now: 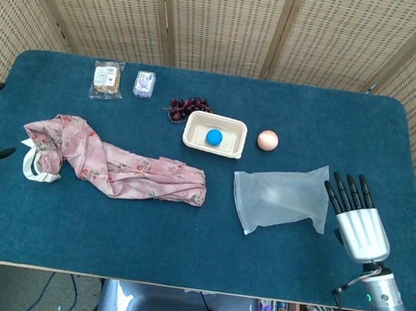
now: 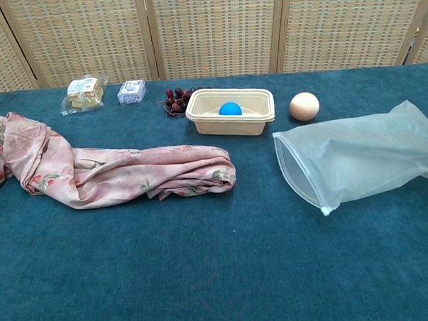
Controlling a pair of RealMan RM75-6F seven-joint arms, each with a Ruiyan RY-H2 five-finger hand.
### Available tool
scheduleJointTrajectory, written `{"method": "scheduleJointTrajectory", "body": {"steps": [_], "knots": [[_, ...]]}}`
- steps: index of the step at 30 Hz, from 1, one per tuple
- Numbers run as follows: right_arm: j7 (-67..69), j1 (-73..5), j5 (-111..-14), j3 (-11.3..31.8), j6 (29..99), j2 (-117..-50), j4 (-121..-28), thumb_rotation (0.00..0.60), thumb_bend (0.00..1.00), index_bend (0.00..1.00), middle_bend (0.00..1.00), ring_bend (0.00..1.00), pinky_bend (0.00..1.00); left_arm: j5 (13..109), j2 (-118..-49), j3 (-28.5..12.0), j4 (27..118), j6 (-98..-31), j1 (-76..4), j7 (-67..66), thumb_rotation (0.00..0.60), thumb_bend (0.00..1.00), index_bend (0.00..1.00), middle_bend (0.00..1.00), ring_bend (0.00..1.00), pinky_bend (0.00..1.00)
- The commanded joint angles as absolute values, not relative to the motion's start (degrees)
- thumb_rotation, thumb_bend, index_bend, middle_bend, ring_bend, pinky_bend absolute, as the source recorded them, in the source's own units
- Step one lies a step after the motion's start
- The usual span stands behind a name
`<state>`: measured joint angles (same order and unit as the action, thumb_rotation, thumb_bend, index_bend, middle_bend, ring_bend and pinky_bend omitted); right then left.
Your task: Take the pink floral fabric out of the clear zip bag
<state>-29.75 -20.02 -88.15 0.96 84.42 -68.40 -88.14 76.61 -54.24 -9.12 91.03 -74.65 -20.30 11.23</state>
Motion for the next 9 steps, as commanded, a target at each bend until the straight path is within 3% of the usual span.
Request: {"method": "scheduleJointTrajectory", "body": {"steps": [1, 9], "knots": [[-27.33, -17.51, -88.51, 0.76, 87.2, -68.13, -90.35, 0.6, 0.0, 0.0, 0.0, 0.0, 0.0, 79.19, -56.46, -6.94, 93.42, -80.39, -16.08, 7.1, 0.6, 0.05, 0.0, 0.0, 0.0, 0.0], [-25.47, -12.66, -89.52, -0.74, 91.91, -69.96, -93.33, 0.6, 0.0, 0.0, 0.0, 0.0, 0.0, 81.62, -61.69, -3.5, 93.07, -88.08, -10.23, 1.63, 0.6, 0.05, 0.0, 0.0, 0.0, 0.0]]}}
